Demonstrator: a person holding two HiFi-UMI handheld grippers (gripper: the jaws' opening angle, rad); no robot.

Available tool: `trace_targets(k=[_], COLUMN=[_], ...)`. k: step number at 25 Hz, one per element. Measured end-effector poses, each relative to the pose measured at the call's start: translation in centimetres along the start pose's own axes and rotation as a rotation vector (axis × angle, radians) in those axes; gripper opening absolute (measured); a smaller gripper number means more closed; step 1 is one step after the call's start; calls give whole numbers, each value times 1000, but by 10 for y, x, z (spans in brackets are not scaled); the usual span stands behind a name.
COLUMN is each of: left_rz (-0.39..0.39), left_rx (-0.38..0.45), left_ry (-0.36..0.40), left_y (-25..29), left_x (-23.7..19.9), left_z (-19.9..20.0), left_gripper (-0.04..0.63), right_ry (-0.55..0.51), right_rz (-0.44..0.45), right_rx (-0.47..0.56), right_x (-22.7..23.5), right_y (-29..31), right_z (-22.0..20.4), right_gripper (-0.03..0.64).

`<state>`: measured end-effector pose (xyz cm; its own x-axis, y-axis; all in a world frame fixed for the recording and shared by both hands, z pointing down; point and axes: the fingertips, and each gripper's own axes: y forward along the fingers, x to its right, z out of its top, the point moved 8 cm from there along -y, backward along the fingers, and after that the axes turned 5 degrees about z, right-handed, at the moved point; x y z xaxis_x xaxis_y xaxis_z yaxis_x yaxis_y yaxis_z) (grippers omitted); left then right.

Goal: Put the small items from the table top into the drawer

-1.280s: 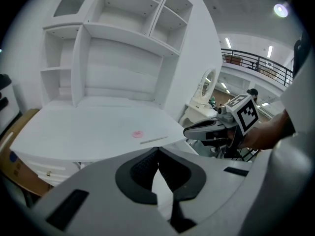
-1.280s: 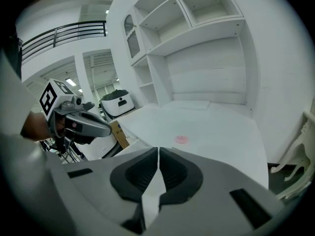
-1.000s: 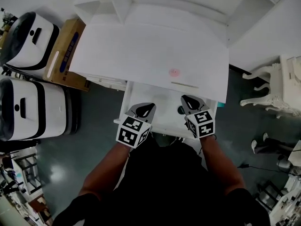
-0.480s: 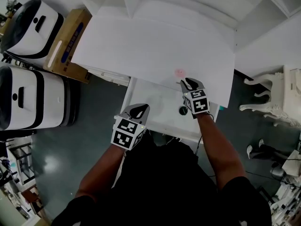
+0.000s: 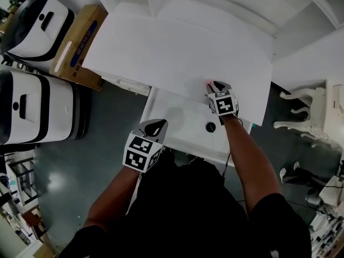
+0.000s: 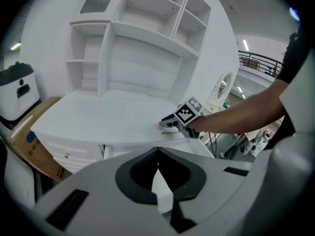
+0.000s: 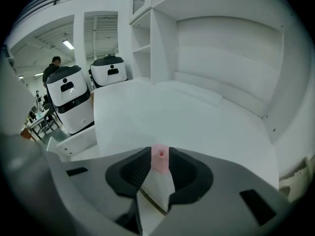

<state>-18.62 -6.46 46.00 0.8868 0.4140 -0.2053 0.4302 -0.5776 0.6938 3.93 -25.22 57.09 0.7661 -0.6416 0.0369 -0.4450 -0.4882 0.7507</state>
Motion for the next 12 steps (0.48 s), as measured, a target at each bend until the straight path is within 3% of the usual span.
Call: trace_targets(k=[12], left_rz=[-6], left_rx=[-18], left_ry=[-6], left_y=[8], left_x=[3], left_z=[-3], left_gripper=[3], right_ry=[-38], right_rz=[-2], right_rx=[-73], right_x=[3], right_y=[19], right_z=[0], right_gripper=[98])
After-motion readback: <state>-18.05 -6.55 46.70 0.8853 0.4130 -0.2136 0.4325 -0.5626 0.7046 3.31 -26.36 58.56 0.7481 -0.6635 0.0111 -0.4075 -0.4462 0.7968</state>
